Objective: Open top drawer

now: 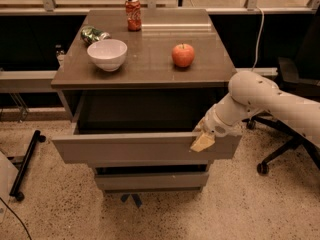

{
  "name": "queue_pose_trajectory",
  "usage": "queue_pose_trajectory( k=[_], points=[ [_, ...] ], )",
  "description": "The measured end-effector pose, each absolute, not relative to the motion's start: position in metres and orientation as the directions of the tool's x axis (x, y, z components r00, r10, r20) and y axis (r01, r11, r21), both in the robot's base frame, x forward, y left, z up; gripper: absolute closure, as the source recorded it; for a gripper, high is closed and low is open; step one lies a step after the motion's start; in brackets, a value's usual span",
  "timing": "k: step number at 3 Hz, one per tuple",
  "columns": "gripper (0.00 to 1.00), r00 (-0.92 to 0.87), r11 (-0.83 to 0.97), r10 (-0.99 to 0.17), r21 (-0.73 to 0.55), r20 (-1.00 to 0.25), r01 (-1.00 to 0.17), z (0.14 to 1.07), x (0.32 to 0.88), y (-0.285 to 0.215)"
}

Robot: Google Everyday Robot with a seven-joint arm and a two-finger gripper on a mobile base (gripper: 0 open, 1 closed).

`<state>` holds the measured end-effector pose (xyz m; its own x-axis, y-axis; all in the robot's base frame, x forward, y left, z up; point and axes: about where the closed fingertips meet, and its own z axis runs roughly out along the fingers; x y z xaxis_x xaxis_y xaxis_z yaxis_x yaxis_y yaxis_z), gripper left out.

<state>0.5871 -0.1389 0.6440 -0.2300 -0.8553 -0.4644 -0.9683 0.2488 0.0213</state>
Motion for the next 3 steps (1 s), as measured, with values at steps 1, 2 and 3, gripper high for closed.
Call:
queue_pose_trajectory(
  k=[1, 2, 3],
  points=[
    [0.85, -0.226, 0.234, -0.852, 0.042, -0.473, -0.971, 0.6434, 0.5593, -0.1384],
    [0.85, -0.226, 0.234, -0.852, 0.042, -0.473, -0.971, 0.6434, 0.558, -0.1382],
    [0.61, -0.226, 0.234, -0.852, 0.042, -0.473, -0.971, 0.6434, 0.5576, -0.1381]
  ],
)
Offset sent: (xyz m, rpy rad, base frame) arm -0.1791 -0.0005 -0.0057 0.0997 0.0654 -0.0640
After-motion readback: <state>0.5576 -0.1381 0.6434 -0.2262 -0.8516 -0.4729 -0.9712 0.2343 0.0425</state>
